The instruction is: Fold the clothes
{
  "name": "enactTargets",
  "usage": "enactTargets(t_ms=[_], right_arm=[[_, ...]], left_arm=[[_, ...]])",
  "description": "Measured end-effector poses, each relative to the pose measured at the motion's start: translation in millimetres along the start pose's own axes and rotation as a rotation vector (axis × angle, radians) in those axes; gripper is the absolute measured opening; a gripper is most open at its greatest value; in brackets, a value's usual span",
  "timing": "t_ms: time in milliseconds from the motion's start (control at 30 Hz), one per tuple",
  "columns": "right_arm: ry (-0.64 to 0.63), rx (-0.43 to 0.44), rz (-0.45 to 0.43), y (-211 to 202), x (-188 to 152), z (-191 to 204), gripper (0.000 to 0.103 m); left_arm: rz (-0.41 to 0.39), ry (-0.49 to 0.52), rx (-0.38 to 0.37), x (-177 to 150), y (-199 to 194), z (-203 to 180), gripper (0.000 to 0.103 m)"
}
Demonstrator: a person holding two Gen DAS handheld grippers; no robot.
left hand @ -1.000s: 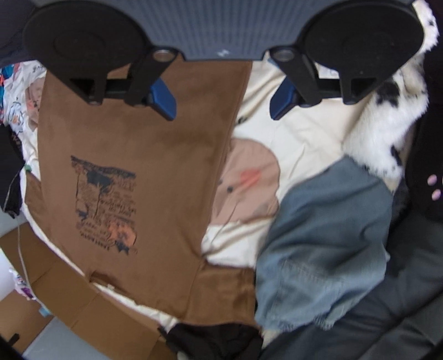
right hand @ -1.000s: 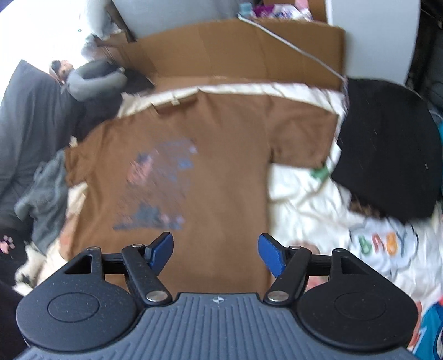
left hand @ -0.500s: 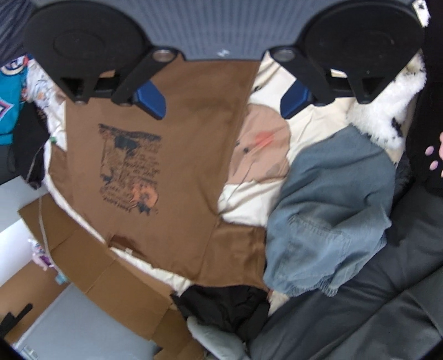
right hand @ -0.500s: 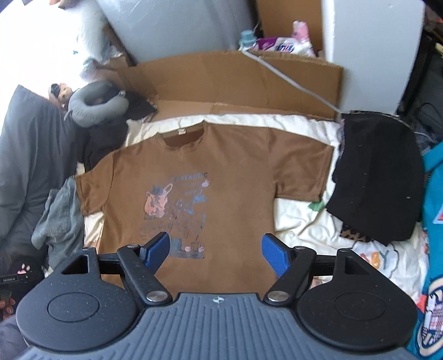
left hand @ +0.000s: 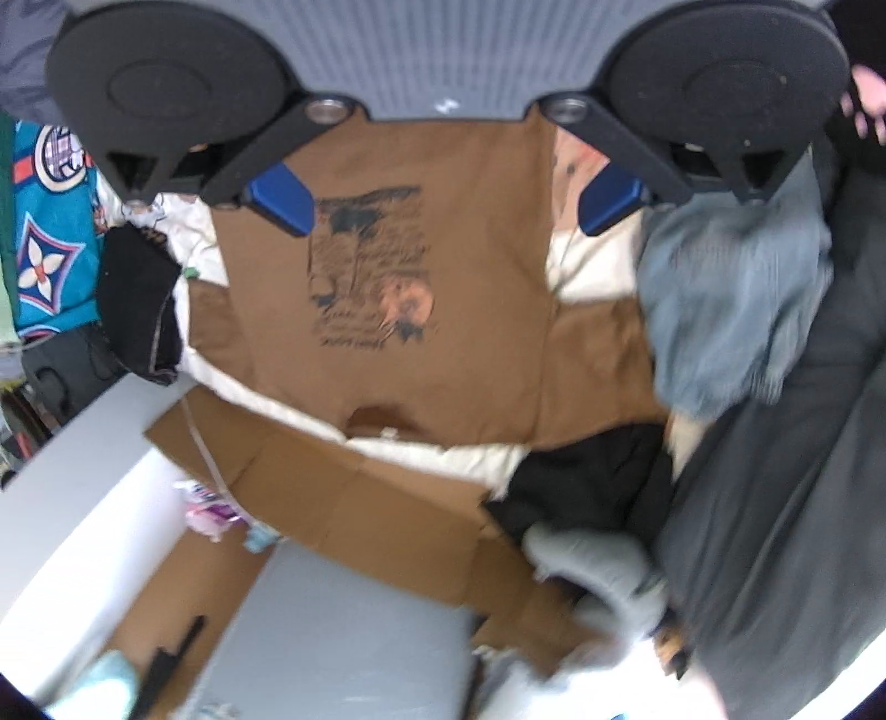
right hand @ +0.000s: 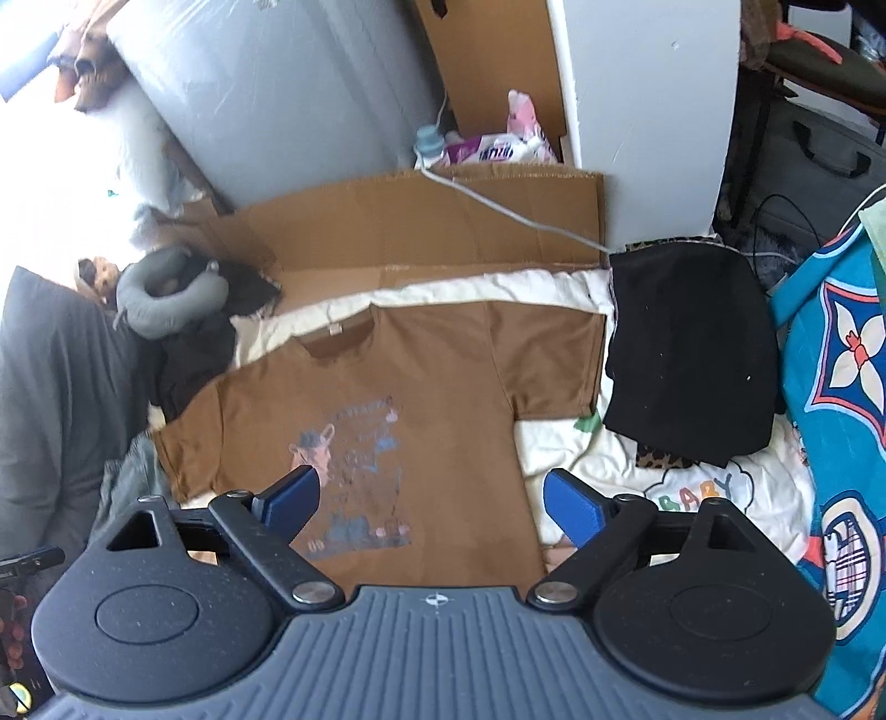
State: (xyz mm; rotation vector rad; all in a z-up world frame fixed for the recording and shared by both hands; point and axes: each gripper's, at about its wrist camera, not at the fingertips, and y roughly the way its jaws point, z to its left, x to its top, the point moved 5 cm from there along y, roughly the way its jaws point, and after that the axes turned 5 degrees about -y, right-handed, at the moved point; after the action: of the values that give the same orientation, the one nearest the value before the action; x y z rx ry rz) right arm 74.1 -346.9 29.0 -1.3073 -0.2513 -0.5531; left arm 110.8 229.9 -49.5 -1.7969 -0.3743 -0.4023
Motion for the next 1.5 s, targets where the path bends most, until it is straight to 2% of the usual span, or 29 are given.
enactTargets(t_ms=[67, 167, 433, 567, 633, 733, 967, 1100, 1200, 1333, 1500], right_arm=[[0.028, 0.023, -0.003, 2, 1, -5, 0.092], [0.046, 0.036, -0.004, 8, 2, -11, 0.092], [0.04, 0.045, -0.054, 30, 10, -38, 0.092], [0.03, 0.048, -0.053, 47, 14, -50, 0.092], [0.045, 0.077, -0.044, 61, 15, -57, 0.092], [0.06, 0.111, -0.036, 88, 18, -69, 0.092], [0.076, 0.05, -0.01, 152, 20, -104, 0.092], [0.015, 0.05, -0.001, 190, 28, -121, 0.092], [0.04, 0.04, 0.0, 218, 34, -137, 0.091], [0.11, 0.083, -0.025, 251, 29, -153, 0.091], [0.124, 0.107, -0.038, 295, 6, -160, 0.084]], left_arm=[[-0.014, 0.031, -0.012, 15, -6, -13, 0.103], [-0.014, 0.049, -0.069, 33, -1, -39, 0.103], [-0.032, 0.191, -0.074, 68, 21, -120, 0.103], [-0.035, 0.207, -0.11, 85, 40, -152, 0.103], [-0.034, 0.207, -0.131, 94, 51, -167, 0.103], [-0.023, 0.199, -0.141, 107, 77, -185, 0.103], [-0.012, 0.24, -0.117, 133, 139, -223, 0.103], [-0.011, 0.184, -0.134, 142, 180, -239, 0.102], [-0.003, 0.146, -0.187, 147, 215, -252, 0.102], [-0.003, 0.2, -0.168, 149, 265, -277, 0.102], [0.023, 0.291, -0.176, 138, 330, -305, 0.101]])
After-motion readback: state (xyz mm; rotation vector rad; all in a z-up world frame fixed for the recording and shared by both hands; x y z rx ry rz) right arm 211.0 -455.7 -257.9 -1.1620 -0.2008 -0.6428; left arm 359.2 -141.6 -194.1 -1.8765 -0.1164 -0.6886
